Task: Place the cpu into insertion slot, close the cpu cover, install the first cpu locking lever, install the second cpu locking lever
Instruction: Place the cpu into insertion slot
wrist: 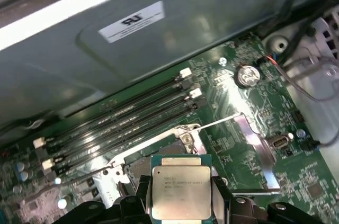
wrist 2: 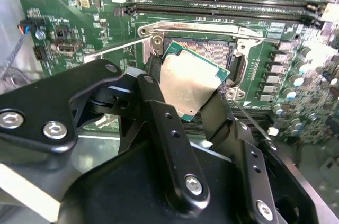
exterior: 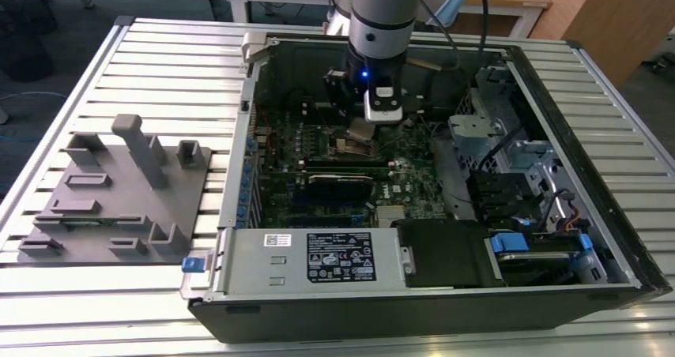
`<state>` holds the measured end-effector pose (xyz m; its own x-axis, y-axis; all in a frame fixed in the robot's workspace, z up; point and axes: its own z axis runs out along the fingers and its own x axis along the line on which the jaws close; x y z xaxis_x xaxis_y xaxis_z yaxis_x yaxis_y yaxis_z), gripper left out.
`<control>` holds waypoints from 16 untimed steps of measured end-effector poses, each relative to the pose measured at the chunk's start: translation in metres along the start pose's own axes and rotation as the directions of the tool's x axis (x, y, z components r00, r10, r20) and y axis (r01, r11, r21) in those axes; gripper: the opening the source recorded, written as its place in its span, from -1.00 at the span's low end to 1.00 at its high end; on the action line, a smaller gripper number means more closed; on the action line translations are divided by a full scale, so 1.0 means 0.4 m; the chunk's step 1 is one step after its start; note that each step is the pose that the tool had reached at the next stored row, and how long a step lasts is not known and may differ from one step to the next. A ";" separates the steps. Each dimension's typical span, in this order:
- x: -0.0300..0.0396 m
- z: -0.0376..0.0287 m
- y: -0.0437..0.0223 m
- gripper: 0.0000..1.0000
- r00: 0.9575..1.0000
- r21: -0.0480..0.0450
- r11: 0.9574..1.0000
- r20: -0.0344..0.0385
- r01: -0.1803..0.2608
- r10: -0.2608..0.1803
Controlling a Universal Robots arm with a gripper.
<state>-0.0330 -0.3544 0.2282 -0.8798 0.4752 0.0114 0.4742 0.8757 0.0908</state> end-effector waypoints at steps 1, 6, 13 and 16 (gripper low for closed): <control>0.000 0.000 0.000 0.08 1.000 0.000 1.000 0.002 -0.018 0.018; 0.000 0.000 0.000 0.08 0.994 -0.002 0.994 0.010 -0.108 0.108; 0.000 0.001 0.000 0.08 0.986 -0.003 0.986 0.015 -0.168 0.168; 0.000 0.001 0.000 0.08 0.985 -0.003 0.986 0.015 -0.169 0.169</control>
<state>-0.0330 -0.3544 0.2278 -0.7861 0.6180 0.0114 0.6163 0.7822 0.0908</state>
